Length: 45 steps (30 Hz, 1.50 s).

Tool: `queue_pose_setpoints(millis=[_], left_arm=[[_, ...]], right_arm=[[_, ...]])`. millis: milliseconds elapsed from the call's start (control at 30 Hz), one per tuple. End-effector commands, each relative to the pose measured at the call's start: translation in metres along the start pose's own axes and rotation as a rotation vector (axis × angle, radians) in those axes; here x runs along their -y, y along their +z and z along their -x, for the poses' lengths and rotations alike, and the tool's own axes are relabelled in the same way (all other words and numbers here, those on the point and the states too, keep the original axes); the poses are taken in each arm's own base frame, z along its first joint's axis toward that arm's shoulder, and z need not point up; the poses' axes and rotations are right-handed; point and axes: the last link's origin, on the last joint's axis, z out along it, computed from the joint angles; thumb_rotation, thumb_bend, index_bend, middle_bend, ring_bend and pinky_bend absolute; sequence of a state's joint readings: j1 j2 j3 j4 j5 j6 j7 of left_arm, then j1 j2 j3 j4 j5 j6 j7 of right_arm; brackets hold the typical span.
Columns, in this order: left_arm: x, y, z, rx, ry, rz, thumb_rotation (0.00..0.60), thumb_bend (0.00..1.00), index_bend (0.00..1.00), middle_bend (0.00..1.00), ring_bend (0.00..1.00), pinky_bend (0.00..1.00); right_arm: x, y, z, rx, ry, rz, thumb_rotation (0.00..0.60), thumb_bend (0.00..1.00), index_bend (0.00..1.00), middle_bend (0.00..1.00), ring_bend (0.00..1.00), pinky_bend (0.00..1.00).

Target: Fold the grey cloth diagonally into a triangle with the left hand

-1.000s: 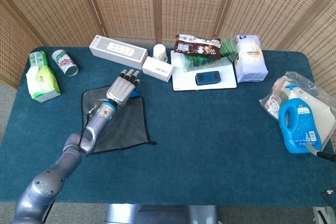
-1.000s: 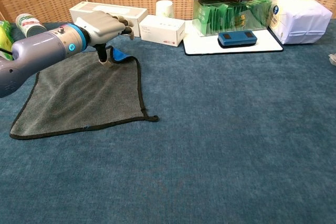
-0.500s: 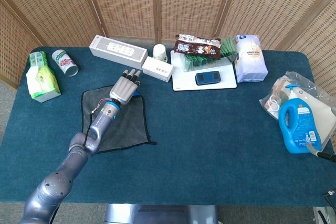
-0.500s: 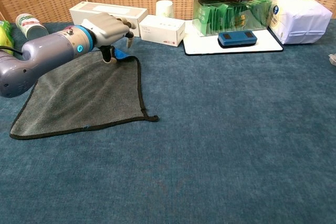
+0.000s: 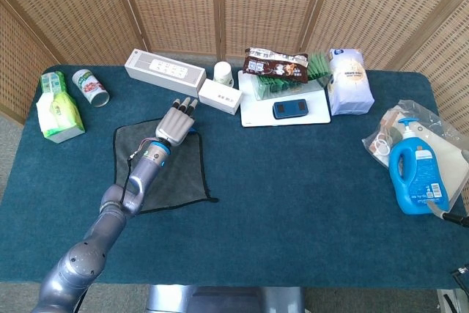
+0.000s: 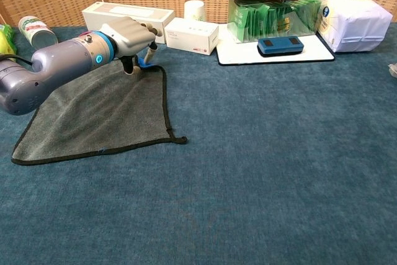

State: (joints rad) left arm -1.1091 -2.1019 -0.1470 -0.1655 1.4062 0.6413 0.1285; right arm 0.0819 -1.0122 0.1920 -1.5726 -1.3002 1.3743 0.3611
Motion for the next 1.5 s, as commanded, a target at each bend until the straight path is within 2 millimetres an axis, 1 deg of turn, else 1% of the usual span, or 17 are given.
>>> queue_pose_setpoints(millis=[33,333,400,633,733,933,1067,1200,1367,1500], left_arm=[[0.001,0.0,0.0,0.004,0.005,-0.004,0.6,0.48,0.5,0.0,0.02,0.2],[0.004,0.001,-0.001,0.0,0.013,-0.015,0.6,0.49,0.64,0.0,0.04,0.23],[0.005,0.001,-0.001,-0.006,0.015,-0.016,0.6,0.49,0.66,0.0,0.04,0.23],[0.007,-0.001,-0.003,-0.025,0.009,-0.014,0.6,0.53,0.67,0.0,0.04,0.23],[0.009,-0.004,-0.003,-0.053,0.005,-0.003,0.6,0.53,0.67,0.0,0.04,0.23],[0.02,-0.016,-0.002,-0.113,-0.016,0.013,0.6,0.53,0.68,0.0,0.04,0.23],[0.031,-0.03,0.002,-0.152,-0.043,0.033,0.6,0.53,0.68,0.0,0.03,0.23],[0.041,-0.051,0.006,-0.19,-0.096,0.056,0.6,0.53,0.68,0.0,0.01,0.23],[0.044,-0.071,0.006,-0.199,-0.148,0.078,0.6,0.53,0.69,0.0,0.01,0.22],[0.047,-0.099,0.003,-0.196,-0.218,0.099,0.6,0.53,0.69,0.0,0.01,0.22]], right_arm=[[0.0,0.0,0.0,0.002,0.003,-0.002,0.6,0.05,0.0,0.0,0.0,0.0],[0.002,0.0,0.002,0.009,0.008,-0.012,0.6,0.05,0.0,0.0,0.0,0.0],[0.002,0.0,0.002,0.011,0.008,-0.013,0.6,0.05,0.0,0.0,0.0,0.0],[0.003,-0.001,0.002,0.011,0.011,-0.018,0.6,0.05,0.0,0.0,0.0,0.0],[0.003,-0.002,0.002,0.012,0.012,-0.02,0.6,0.05,0.0,0.0,0.0,0.0],[0.005,-0.002,0.004,0.024,0.009,-0.028,0.6,0.05,0.0,0.0,0.0,0.0],[0.006,-0.003,0.006,0.028,0.005,-0.033,0.6,0.05,0.0,0.0,0.0,0.0],[0.008,-0.004,0.007,0.031,0.001,-0.039,0.6,0.05,0.0,0.0,0.0,0.0],[0.009,-0.004,0.01,0.04,-0.006,-0.045,0.6,0.05,0.0,0.0,0.0,0.0],[0.011,-0.005,0.011,0.046,-0.01,-0.051,0.6,0.05,0.0,0.0,0.0,0.0]])
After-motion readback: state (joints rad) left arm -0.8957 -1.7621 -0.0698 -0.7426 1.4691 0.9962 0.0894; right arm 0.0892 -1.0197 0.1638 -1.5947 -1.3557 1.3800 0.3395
